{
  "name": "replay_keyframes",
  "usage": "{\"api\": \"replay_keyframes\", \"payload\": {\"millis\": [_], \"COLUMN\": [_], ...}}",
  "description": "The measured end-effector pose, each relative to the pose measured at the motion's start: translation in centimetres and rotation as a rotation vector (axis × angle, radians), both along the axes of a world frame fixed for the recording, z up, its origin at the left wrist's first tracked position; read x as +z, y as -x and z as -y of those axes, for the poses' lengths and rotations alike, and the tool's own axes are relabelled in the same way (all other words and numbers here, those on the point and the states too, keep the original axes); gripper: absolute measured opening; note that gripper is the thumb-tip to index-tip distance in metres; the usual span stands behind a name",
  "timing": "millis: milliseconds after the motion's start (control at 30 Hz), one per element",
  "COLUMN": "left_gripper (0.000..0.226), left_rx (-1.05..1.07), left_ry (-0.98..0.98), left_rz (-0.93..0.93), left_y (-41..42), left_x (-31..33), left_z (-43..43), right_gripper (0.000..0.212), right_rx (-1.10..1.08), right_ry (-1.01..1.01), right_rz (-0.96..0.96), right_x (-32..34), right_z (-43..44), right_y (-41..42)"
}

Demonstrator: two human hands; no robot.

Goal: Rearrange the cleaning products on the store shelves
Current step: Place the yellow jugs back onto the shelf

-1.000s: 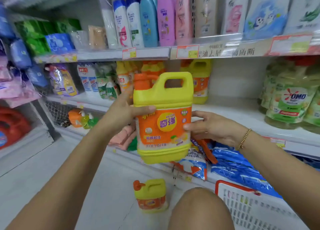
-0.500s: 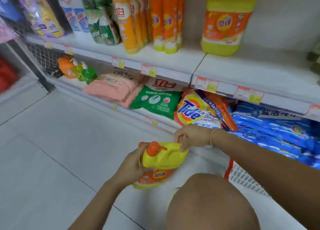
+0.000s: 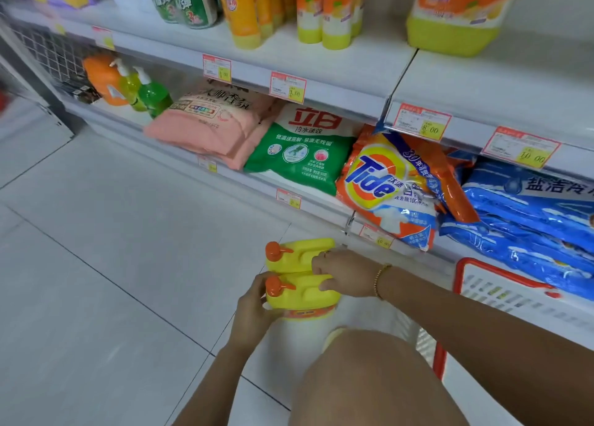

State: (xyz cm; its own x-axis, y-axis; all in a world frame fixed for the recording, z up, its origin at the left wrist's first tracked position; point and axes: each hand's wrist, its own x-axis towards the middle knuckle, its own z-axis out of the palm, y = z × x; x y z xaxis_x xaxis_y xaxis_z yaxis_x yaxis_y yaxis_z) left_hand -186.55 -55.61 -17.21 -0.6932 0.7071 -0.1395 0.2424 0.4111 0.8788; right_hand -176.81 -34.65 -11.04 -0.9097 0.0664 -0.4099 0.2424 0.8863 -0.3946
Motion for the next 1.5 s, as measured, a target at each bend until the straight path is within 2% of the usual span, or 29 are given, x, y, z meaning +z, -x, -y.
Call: {"api": "replay_keyframes", "payload": {"millis": [200,267,367,500,600,667,733,800,867,1000,1133,1233,1400,1500], "left_gripper": [0.059,0.042,0.013,0.039,0.037,0.025,0.016,0.033,0.053,0.063,0.097,0.093,0.093,0.087], "left_rx": [-0.033,-0.053,-0.092,-0.019,-0.049,-0.114,-0.187,-0.219,-0.216,-0.214,-0.353,-0.437,-0.416,-0.350], "left_ry": [0.101,0.108,0.047,-0.181,-0.339,-0.396,-0.415,-0.405,-0.409,-0.447,-0.447,-0.444,-0.447,-0.476], "left_rz": [-0.031,-0.115,-0.326,-0.355,-0.296,-0.244,-0.154,-0.067,-0.025,0.039,0.113,0.118,-0.061,-0.224], "left_y": [1.0,1.7,1.9,1.0,1.4,1.7,2.0,2.5,3.0,5.0,7.6,7.7,6.3,3.6], "left_x": [2.1,5.0,11.7,20.8,25.5,27.5,28.8,29.5,30.2,31.7,32.0,32.4,32.6,32.0], "left_z": [0.6,0.3,-1.9,-8.0,-14.5,-19.6,-24.8,-29.8,-33.8,-40.4,-44.5,-44.8,-42.6,-38.9], "right_gripper": [0.032,0.025,0.014,0.021,0.014,0.013,0.032,0.051,0.058,0.047,0.057,0.057,0.059,0.066], "right_rx": [-0.055,-0.082,-0.142,-0.373,-0.659,-0.859,-0.951,-0.859,-0.766,-0.702,-0.639,-0.629,-0.674,-0.834], "right_ry": [0.037,0.047,0.007,-0.073,-0.267,-0.375,-0.427,-0.496,-0.554,-0.611,-0.709,-0.745,-0.708,-0.501], "right_rz": [-0.011,-0.059,-0.284,-0.700,-0.936,-0.820,-0.427,-0.120,-0.005,0.002,0.018,0.010,-0.001,-0.155], "right_x": [1.3,3.5,9.2,18.1,21.8,22.5,22.4,22.3,22.7,23.5,23.0,22.7,22.5,22.8], "right_z": [0.5,0.2,-1.6,-5.9,-11.6,-16.8,-20.8,-23.2,-24.3,-25.6,-25.2,-25.4,-25.4,-25.6], "right_y": [-0.5,-0.6,-0.7,-2.2,-4.2,-5.6,-6.7,-7.1,-7.0,-7.0,-7.3,-7.4,-7.4,-8.2]}}
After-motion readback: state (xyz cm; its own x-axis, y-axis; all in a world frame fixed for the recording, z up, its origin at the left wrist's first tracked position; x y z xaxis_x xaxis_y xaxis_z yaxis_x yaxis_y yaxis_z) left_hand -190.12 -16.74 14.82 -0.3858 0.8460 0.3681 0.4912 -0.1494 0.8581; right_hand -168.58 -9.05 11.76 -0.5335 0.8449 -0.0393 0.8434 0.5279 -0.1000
